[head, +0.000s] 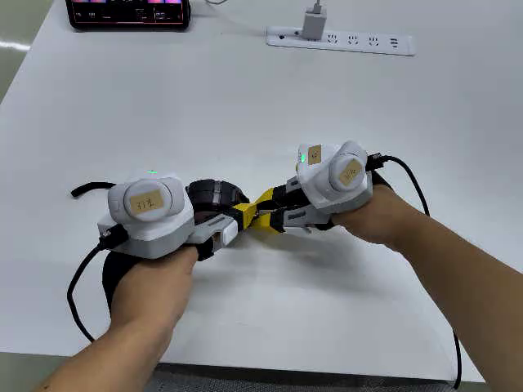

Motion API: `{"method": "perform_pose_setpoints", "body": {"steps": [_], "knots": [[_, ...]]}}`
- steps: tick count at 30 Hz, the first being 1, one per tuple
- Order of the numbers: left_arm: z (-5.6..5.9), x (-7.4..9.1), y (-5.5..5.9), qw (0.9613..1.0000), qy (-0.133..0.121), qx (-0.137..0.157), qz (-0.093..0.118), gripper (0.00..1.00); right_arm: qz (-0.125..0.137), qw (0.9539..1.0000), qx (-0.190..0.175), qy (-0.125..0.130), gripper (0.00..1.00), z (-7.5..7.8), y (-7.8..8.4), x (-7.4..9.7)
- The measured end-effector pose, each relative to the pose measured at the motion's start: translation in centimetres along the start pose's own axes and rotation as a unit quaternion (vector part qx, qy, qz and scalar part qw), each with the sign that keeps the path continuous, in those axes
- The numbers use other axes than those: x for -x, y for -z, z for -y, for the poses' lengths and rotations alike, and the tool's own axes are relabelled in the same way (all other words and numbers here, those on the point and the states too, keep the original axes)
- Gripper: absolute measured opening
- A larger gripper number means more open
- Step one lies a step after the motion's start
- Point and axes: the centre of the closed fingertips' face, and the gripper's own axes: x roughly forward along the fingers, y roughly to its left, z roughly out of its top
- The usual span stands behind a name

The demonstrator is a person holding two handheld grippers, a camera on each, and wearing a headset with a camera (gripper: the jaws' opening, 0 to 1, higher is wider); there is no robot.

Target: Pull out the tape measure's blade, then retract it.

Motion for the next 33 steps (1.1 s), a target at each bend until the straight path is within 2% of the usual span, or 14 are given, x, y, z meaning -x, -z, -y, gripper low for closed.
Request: {"method": "perform_pose_setpoints", "body": {"steps": [20,27,33], "knots": [[0.20,0.00,0.04,1.0000,0.003,-0.004,-0.006,0.61,-0.008,0.9999,-0.010,0.008,0.13,-0.03,0.05,-0.12],[0.19,-0.06,0.09,0.9998,0.011,-0.013,-0.009,0.62,-0.012,0.9996,-0.017,0.016,0.22,0.15,0.22,-0.06],[0.20,0.03,0.02,0.9998,0.013,-0.013,-0.006,0.62,-0.013,0.9996,-0.018,0.017,0.23,0.10,0.29,-0.02]]}}
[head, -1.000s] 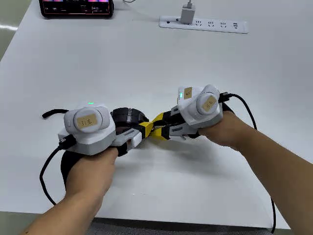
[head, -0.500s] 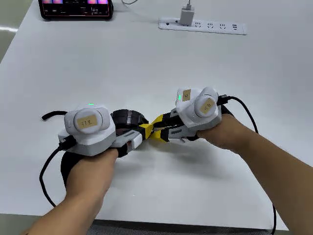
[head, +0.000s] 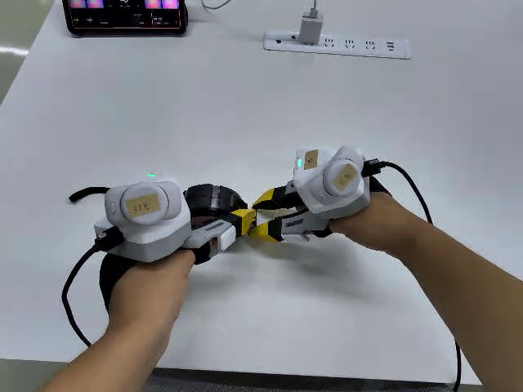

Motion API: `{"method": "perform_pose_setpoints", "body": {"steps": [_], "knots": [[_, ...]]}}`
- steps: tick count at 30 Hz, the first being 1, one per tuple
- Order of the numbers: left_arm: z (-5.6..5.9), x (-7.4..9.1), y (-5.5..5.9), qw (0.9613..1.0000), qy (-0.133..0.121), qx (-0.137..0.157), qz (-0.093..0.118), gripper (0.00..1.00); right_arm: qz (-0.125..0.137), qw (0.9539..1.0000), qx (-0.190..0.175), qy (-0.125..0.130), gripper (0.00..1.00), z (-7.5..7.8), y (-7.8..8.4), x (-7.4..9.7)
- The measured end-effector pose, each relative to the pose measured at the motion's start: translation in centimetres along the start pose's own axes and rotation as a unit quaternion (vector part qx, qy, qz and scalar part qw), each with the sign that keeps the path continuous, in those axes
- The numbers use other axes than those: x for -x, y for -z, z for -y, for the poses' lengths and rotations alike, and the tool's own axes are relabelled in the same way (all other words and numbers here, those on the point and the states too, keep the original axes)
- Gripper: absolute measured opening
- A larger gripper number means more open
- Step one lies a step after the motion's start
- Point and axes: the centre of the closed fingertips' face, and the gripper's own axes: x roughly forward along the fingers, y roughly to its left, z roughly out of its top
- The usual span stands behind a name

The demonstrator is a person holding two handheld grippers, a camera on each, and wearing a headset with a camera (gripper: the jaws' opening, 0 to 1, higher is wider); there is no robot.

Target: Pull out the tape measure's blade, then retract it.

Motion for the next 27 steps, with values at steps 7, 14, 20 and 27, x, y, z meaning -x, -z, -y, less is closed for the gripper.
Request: {"method": "perform_pose_setpoints", "body": {"steps": [7,14,20,27], "knots": [[0.2,0.6,-0.1,0.9998,0.007,-0.020,0.000,0.63,0.003,0.9999,-0.006,0.011,0.28,-0.2,-0.2,0.8],[0.2,1.4,-0.5,0.9987,0.019,-0.047,0.007,0.66,0.008,0.9995,-0.017,0.027,0.36,-0.4,-0.2,2.1],[0.1,2.5,-1.1,0.9974,0.033,-0.060,0.021,0.67,0.014,0.9987,-0.029,0.039,0.40,-0.5,0.1,3.0],[0.1,3.7,-1.1,0.9943,0.054,-0.087,0.031,0.69,0.019,0.9969,-0.045,0.061,0.47,-0.8,0.3,4.2]]}}
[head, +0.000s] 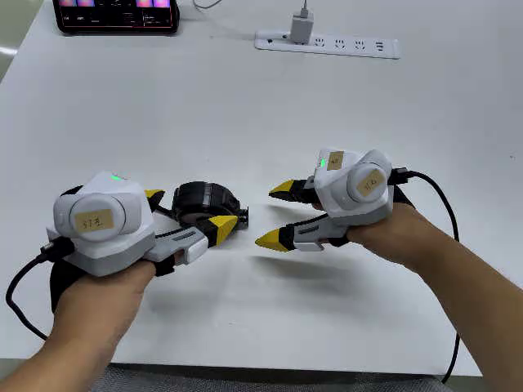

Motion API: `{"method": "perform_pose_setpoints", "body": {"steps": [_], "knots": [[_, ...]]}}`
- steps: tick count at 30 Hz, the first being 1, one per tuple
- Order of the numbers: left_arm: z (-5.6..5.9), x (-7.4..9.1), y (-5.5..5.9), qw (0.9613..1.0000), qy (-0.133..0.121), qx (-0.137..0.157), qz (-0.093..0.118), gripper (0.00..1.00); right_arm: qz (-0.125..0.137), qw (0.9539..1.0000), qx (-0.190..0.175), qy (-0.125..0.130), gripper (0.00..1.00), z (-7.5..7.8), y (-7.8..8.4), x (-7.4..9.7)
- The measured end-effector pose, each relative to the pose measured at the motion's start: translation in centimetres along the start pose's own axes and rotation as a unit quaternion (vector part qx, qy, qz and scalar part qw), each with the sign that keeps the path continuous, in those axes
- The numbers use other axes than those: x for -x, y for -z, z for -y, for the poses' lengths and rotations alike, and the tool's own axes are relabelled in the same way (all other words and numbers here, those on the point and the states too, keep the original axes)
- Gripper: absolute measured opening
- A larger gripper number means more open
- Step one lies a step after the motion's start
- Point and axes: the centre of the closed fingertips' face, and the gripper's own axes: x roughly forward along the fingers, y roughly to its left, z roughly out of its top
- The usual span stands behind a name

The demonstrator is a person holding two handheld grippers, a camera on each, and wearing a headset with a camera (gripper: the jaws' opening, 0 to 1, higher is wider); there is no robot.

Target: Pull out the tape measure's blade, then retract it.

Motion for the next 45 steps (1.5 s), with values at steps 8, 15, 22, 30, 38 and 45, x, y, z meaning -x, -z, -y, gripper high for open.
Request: {"method": "perform_pose_setpoints", "body": {"steps": [8,15,22,30,38,45], "knots": [[0.1,1.3,0.7,0.9995,0.027,-0.018,-0.001,0.71,0.016,0.9992,-0.024,0.027,0.53,0.0,0.0,1.6],[0.2,2.3,0.8,0.9979,0.046,-0.044,-0.008,0.69,0.025,0.9978,-0.041,0.046,0.59,-0.2,0.3,2.8],[0.2,3.3,0.8,0.9958,0.067,-0.062,-0.010,0.69,0.039,0.9950,-0.063,0.067,0.67,-0.6,0.7,4.3],[-0.3,4.3,1.2,0.9931,0.079,-0.086,-0.016,0.74,0.041,0.9929,-0.075,0.082,0.74,-1.1,1.6,5.4],[-0.6,5.3,1.5,0.9904,0.091,-0.102,-0.022,0.76,0.051,0.9896,-0.088,0.102,0.80,-1.0,2.1,7.1],[-1.1,6.2,1.7,0.9886,0.100,-0.110,-0.023,0.80,0.049,0.9883,-0.094,0.109,0.84,-1.3,2.8,8.3]]}}
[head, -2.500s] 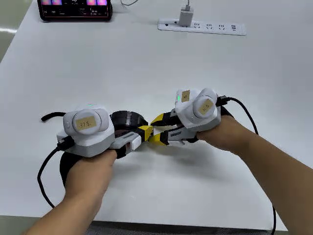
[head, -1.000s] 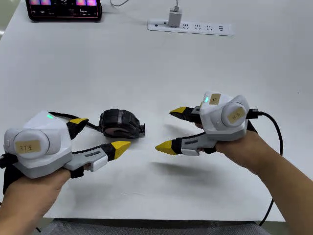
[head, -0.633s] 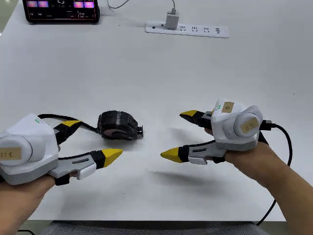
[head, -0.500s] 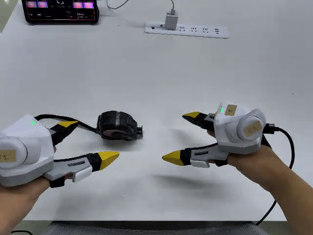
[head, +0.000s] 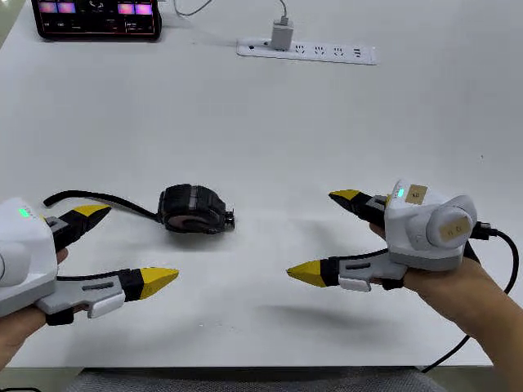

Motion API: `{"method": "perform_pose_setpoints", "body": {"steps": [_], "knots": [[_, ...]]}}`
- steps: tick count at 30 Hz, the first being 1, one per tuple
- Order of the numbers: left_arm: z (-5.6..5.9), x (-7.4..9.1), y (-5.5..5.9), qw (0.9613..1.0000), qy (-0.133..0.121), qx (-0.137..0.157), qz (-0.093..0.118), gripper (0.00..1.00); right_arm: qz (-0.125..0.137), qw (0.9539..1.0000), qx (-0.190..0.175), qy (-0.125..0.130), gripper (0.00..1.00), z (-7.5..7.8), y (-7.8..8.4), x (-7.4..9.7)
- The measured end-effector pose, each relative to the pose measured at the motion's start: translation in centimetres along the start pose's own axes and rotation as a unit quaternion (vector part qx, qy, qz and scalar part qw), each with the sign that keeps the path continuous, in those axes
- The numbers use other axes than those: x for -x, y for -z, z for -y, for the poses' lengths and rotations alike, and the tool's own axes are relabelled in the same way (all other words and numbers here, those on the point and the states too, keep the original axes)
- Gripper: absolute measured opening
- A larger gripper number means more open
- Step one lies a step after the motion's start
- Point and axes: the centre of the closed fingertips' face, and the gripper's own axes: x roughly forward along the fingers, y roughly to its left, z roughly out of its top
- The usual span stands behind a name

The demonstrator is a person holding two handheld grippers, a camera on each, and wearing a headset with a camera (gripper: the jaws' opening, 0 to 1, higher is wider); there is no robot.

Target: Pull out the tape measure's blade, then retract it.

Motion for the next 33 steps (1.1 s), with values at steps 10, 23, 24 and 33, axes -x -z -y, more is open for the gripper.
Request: {"method": "perform_pose_setpoints", "body": {"steps": [10,23,24,33], "knots": [[-0.1,0.9,0.9,0.9997,0.008,-0.018,-0.011,0.84,-0.007,1.0000,-0.001,0.002,0.92,-0.3,0.9,1.2],[-0.1,1.8,1.5,0.9992,0.017,-0.031,-0.019,0.88,-0.010,0.9998,-0.008,0.016,0.99,-0.2,2.0,3.1],[-0.1,1.9,1.5,0.9991,0.018,-0.033,-0.020,0.88,-0.011,0.9998,-0.010,0.016,0.99,-0.1,2.1,3.3],[0.1,2.4,1.9,0.9986,0.025,-0.038,-0.028,0.89,-0.020,0.9994,-0.014,0.024,0.99,0.1,3.2,4.5]]}}
